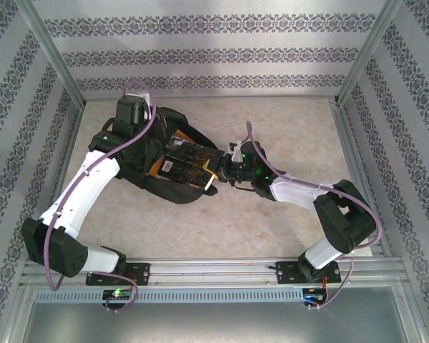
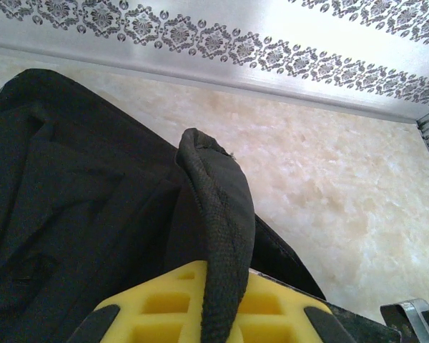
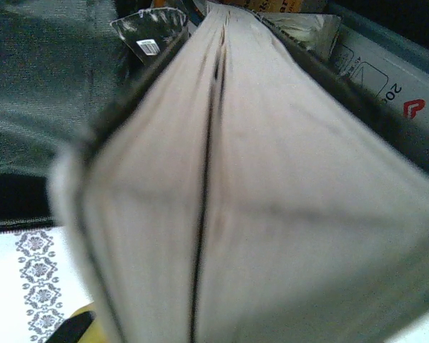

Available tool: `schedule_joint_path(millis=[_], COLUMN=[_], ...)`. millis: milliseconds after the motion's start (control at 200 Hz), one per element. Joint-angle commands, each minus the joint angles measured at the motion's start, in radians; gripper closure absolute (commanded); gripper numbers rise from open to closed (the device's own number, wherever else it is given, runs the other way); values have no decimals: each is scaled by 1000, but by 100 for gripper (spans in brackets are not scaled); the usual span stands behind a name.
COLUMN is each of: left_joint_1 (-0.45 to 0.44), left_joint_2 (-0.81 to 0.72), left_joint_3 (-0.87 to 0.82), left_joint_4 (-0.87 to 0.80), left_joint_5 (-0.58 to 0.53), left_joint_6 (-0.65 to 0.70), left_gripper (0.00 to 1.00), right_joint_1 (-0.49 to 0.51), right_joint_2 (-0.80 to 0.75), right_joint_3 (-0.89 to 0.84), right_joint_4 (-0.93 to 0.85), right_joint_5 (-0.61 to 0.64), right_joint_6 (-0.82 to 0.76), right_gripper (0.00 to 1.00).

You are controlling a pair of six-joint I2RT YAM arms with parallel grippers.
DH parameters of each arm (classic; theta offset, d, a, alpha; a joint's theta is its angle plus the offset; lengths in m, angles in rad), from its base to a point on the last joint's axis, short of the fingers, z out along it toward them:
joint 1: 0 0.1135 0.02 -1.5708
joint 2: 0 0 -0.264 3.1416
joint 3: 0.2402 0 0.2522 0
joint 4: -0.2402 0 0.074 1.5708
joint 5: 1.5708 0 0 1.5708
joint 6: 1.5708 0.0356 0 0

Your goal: Pack the student bag

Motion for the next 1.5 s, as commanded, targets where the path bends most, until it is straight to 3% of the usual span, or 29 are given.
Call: schedule_joint_path(millis=[0, 435, 764, 909, 1144, 1354, 1414, 1494], left_joint_1=[17, 36, 36, 36, 35, 32, 28, 27], left_joint_2=[-20, -11, 2, -1, -4, 9, 13, 23], left_joint_3=[90, 125, 92, 69, 51, 38, 28, 13], left_joint_4=[146, 136, 169, 188, 215, 250, 262, 273], left_joint_5=[-4, -34, 117, 159, 205, 271, 279, 286], left_joint_6=[-22, -15, -84, -119, -164, -220, -231, -242], left_gripper=[100, 100, 100, 100, 100, 100, 100, 100], right_joint_1=[15, 16, 17, 20, 47, 87, 100, 111], right_joint_2=[-35, -69, -12, 87, 371, 552, 588, 636], right_joint_3=[1, -14, 113, 206, 436, 699, 761, 805], right_joint_4=[57, 61, 130, 158, 189, 87, 10, -47], right_joint_5=[-40, -29, -36, -41, -63, -43, -27, -19], right_joint_6=[-17, -12, 23, 39, 97, 66, 24, 1], right_gripper=[100, 100, 100, 100, 100, 100, 91, 71])
